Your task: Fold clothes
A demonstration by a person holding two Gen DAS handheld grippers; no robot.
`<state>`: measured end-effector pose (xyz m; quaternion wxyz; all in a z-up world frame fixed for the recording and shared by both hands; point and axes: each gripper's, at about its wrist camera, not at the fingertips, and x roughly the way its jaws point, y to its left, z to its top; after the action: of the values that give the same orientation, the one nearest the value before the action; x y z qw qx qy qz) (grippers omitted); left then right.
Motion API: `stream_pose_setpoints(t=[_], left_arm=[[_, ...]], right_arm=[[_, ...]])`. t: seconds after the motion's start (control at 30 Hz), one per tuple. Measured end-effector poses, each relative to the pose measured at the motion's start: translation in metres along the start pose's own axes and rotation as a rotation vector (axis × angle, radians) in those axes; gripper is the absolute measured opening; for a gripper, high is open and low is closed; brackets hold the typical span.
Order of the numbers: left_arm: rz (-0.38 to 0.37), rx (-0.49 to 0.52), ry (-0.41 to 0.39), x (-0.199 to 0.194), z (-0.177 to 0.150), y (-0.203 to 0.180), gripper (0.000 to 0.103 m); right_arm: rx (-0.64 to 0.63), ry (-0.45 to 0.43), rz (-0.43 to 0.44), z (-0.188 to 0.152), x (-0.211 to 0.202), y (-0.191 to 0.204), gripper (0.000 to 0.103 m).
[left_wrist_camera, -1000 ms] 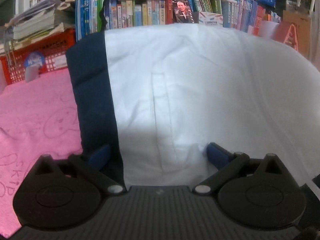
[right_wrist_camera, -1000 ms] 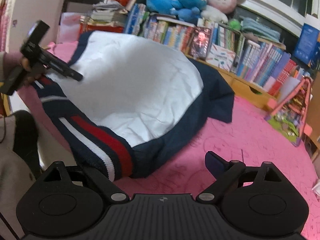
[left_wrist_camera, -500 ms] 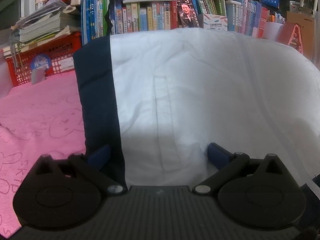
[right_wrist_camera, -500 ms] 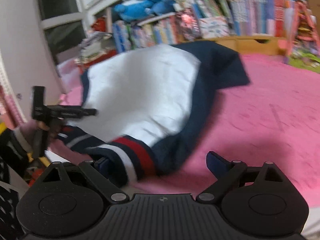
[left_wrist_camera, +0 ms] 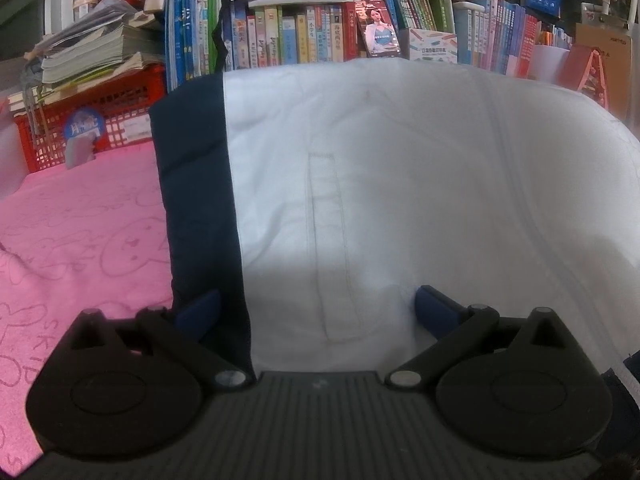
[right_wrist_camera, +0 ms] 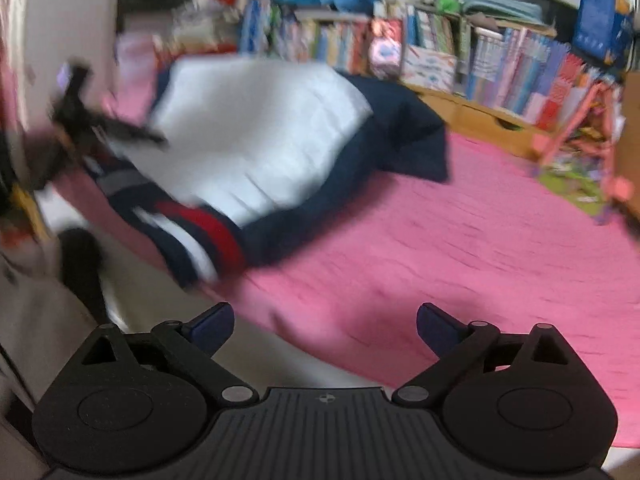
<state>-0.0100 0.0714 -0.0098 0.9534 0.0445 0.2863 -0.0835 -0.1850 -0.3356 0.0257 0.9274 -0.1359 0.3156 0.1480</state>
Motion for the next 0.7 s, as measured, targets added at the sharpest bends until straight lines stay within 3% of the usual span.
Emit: stream_pose_setpoints(t=[0.1, 0.23, 0.33, 0.47, 0.6, 0.7], left_arm=[[0.001, 0.001, -0.001, 0.0, -0.001, 0.0, 0.103], [0.004, 0.001, -0.002, 0.0, -0.001, 0.0, 0.103], [0.006, 0.003, -0.004, 0.0, -0.002, 0.0, 0.103], [0.011, 0.004, -0.007, 0.0, -0.002, 0.0, 0.103], [0.014, 0.004, -0.009, 0.0, -0.003, -0.001, 0.103], [0.012, 0.002, -0.007, 0.001, -0.004, 0.0, 0.103]], right_arm=[[0.03, 0.003, -0.114, -0.001, -0.005, -0.008, 0.099], [0.204, -0.127, -0.145, 0.02, -0.004, -0.012, 0.099], [0.258, -0.271, -0.032, 0.047, 0.008, 0.01, 0.099], [0.129, -0.375, 0.161, 0.08, 0.037, 0.065, 0.1], [0.055, -0.326, 0.234, 0.093, 0.075, 0.097, 0.1], [0.097, -0.226, 0.2, 0.089, 0.099, 0.089, 0.1]])
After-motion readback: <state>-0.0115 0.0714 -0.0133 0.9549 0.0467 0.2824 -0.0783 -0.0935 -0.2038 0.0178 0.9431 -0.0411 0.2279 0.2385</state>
